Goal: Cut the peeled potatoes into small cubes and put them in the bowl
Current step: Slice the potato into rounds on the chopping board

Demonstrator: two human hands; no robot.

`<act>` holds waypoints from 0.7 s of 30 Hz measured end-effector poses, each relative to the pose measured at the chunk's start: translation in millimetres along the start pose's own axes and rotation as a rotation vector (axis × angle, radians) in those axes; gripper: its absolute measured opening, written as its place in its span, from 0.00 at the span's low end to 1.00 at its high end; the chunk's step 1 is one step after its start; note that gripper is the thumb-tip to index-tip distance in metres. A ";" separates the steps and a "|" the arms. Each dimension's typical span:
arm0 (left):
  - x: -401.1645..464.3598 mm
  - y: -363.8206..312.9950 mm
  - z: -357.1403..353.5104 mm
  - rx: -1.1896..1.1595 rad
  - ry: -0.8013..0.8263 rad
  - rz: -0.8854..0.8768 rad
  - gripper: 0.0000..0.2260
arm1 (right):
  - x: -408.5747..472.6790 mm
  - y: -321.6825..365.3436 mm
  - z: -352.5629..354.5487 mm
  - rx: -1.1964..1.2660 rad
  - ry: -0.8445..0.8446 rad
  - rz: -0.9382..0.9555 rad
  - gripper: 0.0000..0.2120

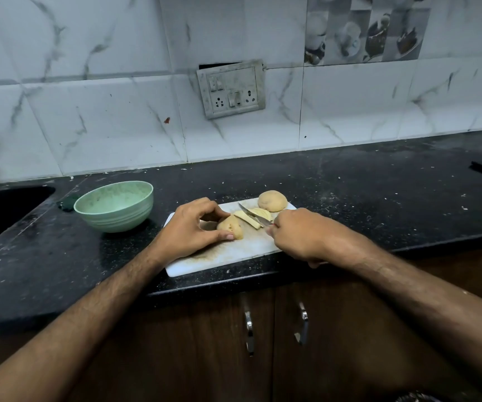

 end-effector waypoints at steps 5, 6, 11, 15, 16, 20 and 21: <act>-0.3 -2.1 0.7 0.047 0.006 -0.040 0.21 | 9.7 24.2 0.9 -0.033 -0.026 0.037 0.11; -0.3 -2.1 0.5 0.051 0.006 -0.044 0.21 | 9.6 27.3 1.6 -0.043 -0.028 0.044 0.11; -0.7 0.1 0.4 0.054 0.005 -0.053 0.21 | 6.4 36.3 2.8 -0.090 -0.024 0.042 0.11; -0.5 1.0 1.0 0.056 -0.005 -0.048 0.21 | 3.8 41.2 2.0 -0.071 -0.023 0.034 0.07; -0.4 1.0 1.0 0.057 -0.007 -0.047 0.21 | 2.8 42.4 2.3 -0.063 -0.020 0.032 0.06; 0.1 1.8 0.5 0.049 -0.009 -0.051 0.19 | 0.0 47.7 1.3 -0.077 -0.014 0.037 0.08; 0.4 1.5 0.3 0.048 -0.009 -0.055 0.19 | -0.5 48.4 0.0 -0.083 -0.019 0.035 0.08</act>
Point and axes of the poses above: each hand's wrist, its own x-axis towards the middle knuckle, its own z-axis out of the back of the hand, y = z × x, the point moved 4 cm from there along x, towards the middle knuckle, and after that the axes turned 6 degrees about -x, right-handed, at the moved point
